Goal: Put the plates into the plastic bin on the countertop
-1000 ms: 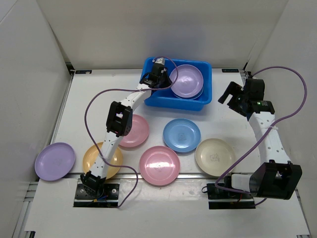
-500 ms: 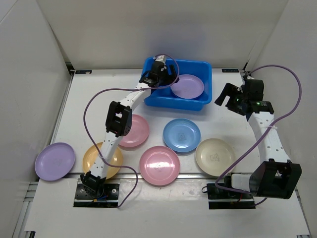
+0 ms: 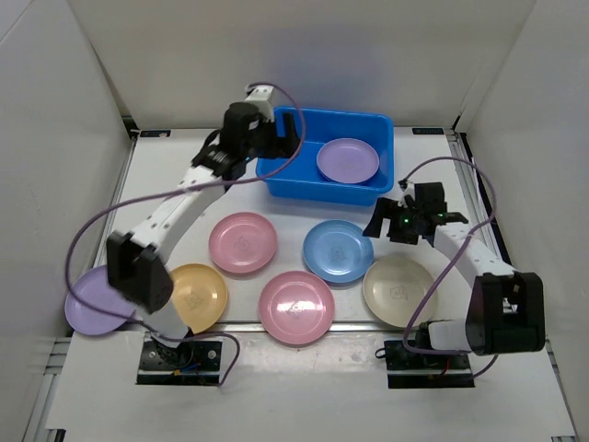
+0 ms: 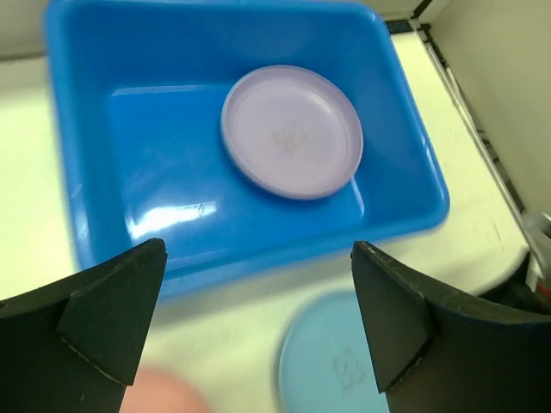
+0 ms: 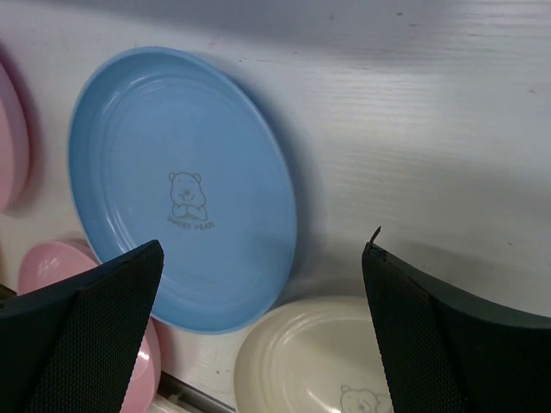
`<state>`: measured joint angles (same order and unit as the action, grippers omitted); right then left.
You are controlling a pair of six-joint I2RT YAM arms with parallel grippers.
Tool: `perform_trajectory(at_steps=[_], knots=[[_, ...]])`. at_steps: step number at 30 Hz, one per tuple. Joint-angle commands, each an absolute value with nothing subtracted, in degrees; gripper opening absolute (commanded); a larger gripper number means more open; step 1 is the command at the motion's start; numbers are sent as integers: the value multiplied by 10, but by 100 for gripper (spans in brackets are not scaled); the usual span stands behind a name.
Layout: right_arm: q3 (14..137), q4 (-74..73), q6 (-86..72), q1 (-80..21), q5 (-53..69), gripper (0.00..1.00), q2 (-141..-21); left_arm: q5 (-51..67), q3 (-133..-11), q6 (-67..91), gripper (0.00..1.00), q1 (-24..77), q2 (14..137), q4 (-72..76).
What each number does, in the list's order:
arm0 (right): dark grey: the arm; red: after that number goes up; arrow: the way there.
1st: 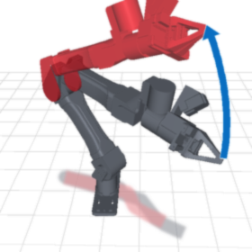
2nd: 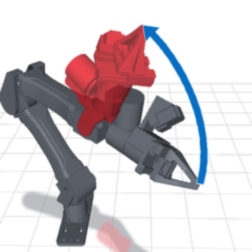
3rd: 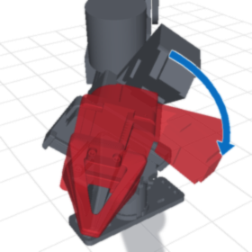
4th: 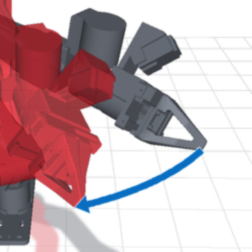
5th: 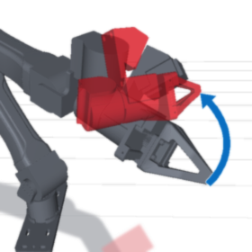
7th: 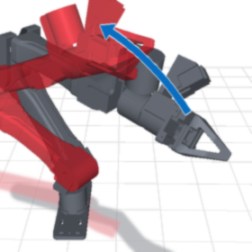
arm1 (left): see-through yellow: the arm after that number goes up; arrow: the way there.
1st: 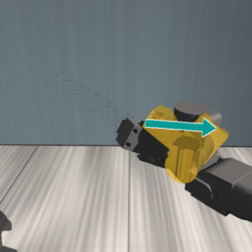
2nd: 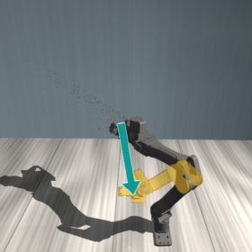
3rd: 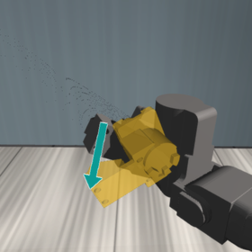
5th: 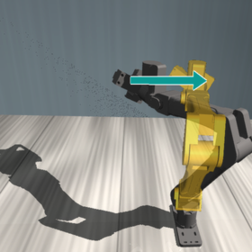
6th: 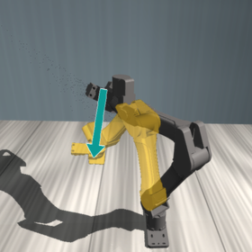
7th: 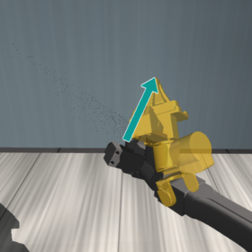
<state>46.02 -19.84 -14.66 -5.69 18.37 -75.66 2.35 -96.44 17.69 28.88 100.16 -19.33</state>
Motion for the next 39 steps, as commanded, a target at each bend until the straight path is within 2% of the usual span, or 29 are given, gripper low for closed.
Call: perform_trajectory(at_steps=[1, 4, 6, 9, 14, 15, 16, 17, 22, 25, 26, 28, 39], knots=[[454, -109, -134, -95, 161, 98, -782, -16, -820, 177, 99, 278, 892, -218], [461, -88, -127, -104, 146, 93, -830, -3, -710, 206, 99, 253, 800, -225], [471, -84, -123, -105, 146, 85, -865, -3, -659, 221, 99, 239, 747, -235], [482, -77, -118, -109, 153, 74, -900, -24, -621, 240, 99, 222, 700, -280], [466, -58, -116, -123, 163, 62, -919, -57, -570, 268, 99, 200, 643, -329], [463, -51, -116, -127, 172, 56, -921, -61, -563, 272, 99, 195, 632, -330], [461, -54, -116, -128, 174, 44, -928, -62, -557, 276, 99, 185, 631, -332], [460, -49, -119, -132, 168, 38, -932, -60, -550, 276, 99, 179, 629, -333], [464, -60, -123, -148, 137, 30, -932, -58, -534, 278, 99, 149, 628, -345], [468, -65, -125, -155, 113, 16, -919, -55, -522, 281, 99, 127, 631, -348], [471, -72, -127, -155, 109, 8, -914, -53, -520, 281, 99, 121, 636, -348], [482, -88, -127, -160, 96, 1, -900, -47, -519, 280, 99, 112, 638, -344], [575, -195, -128, -183, 52, 0, -731, -12, -504, 258, 99, 58, 661, -331]])
